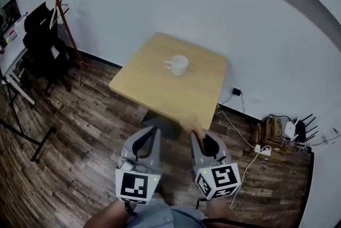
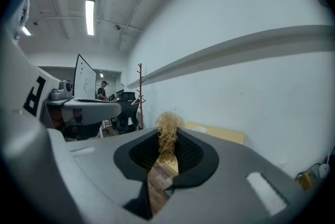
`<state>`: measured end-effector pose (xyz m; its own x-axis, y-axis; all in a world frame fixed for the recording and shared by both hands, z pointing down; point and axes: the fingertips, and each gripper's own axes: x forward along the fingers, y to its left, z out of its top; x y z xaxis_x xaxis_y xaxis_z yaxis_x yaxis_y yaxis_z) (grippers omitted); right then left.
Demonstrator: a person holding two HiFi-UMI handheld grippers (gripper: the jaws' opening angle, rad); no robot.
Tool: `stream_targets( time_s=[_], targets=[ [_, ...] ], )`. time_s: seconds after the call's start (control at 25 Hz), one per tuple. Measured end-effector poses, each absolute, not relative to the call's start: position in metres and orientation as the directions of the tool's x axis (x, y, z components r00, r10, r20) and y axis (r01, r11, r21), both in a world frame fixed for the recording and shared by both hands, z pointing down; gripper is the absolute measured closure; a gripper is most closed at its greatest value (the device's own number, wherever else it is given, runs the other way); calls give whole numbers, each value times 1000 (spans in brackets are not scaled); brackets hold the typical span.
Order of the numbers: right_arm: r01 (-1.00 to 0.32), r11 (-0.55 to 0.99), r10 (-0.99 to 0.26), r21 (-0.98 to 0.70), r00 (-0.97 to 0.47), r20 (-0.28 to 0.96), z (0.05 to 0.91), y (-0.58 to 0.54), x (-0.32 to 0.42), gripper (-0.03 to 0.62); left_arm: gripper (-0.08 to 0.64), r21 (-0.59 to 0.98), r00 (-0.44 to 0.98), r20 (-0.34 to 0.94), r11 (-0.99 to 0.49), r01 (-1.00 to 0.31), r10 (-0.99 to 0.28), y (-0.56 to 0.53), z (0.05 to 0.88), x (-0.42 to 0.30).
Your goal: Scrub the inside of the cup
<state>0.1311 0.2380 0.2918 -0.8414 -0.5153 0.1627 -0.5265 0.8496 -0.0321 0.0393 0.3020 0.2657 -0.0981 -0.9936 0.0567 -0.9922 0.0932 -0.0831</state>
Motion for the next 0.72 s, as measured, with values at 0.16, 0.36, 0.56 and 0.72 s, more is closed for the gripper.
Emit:
stream_targets(
  time_s=[0.16, 0.36, 0.56, 0.72],
  targets=[
    [-536, 844, -529, -12, -835, 150, 283, 222, 104, 525, 543, -37, -81, 38, 79, -996, -996, 285, 261, 15],
    [-556, 831, -551, 10, -821, 149, 277, 208, 89, 525, 543, -12, -55, 42, 54, -998, -998, 267, 263, -5],
    [-583, 813, -578, 15, -802, 152, 278, 192, 88, 525, 543, -7, -22, 52, 22, -1000, -998, 249, 270, -9],
    [-593, 805, -586, 4, -794, 160, 283, 176, 85, 525, 543, -54, 4, 64, -7, -999, -998, 231, 279, -14]
  ],
)
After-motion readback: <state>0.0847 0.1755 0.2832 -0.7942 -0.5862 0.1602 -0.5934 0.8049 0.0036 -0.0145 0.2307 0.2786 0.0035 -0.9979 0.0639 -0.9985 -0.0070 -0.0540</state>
